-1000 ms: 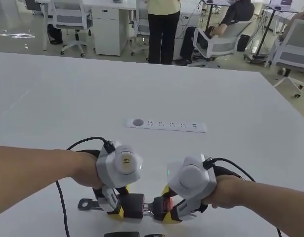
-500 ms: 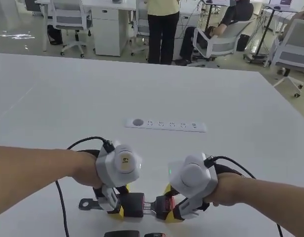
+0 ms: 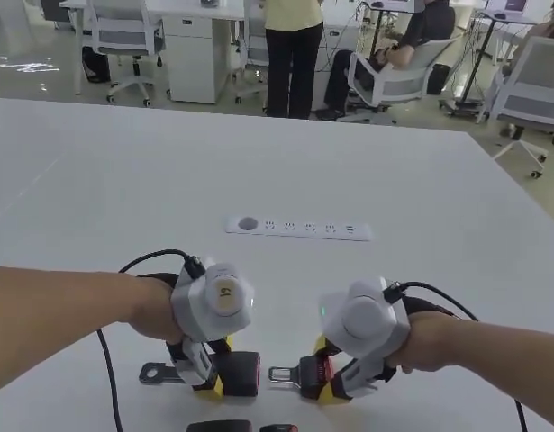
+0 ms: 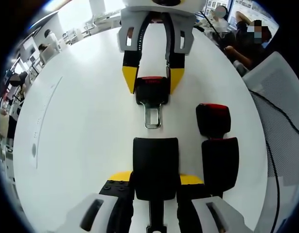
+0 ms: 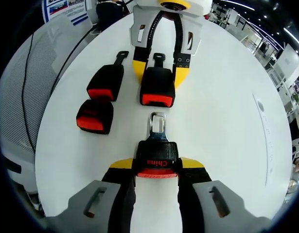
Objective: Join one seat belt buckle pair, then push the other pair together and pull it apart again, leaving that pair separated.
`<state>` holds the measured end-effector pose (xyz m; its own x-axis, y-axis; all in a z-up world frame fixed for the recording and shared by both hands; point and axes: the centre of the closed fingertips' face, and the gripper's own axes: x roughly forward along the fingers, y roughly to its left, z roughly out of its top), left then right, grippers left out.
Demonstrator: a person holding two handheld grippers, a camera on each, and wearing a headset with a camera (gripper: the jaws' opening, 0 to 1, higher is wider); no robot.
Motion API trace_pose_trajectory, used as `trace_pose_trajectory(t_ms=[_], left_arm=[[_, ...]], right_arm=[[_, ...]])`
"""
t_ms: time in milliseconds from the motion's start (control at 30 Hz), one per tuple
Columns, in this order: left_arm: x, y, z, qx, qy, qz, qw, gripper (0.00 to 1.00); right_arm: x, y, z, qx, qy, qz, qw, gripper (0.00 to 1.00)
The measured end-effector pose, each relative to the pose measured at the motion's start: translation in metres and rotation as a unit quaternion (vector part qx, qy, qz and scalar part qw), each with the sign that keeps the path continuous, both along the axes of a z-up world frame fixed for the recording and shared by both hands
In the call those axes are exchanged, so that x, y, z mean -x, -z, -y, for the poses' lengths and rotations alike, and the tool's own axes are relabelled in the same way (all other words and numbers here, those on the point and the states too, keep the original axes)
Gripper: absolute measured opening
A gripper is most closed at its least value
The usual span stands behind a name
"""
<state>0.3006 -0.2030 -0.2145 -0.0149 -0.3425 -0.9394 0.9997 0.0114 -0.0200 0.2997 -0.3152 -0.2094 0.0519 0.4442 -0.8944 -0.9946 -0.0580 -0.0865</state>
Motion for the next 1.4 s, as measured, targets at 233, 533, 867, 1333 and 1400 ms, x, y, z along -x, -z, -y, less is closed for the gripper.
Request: trace_pose_trajectory(t_ms=[233,533,867,1333,1400], left_arm=[[0.003,-0.004,0.002,0.001,-0.007,-0.001,1.0000,0.34],[0.003,-0.001,0.002,0.002,-0.010,-0.002,0.9999,0.34],[0.002,-0.001,0.002,0.007,-0.010,-0.001,0.9999,0.34],[0.004,-0.003,0.002,0.016,-0.011,-0.001,0.9998,0.34],[0.004,-0.003,0.002,0.017,-0.012,-0.001,0.9998,0.34]], right_arm=[[-0.002,0.001,0.007,0.005,0.001,-0.002,1.0000,0.31],[0.000,0.003,0.020,0.009,0.005,-0.004,0.9999,0.31],[-0.003,0.003,0.034,0.013,0.008,-0.006,0.9999,0.32],[-0.001,0.003,0.035,0.015,0.016,-0.011,0.9997,0.33],[0.001,0.003,0.035,0.013,0.010,-0.008,0.9998,0.33]])
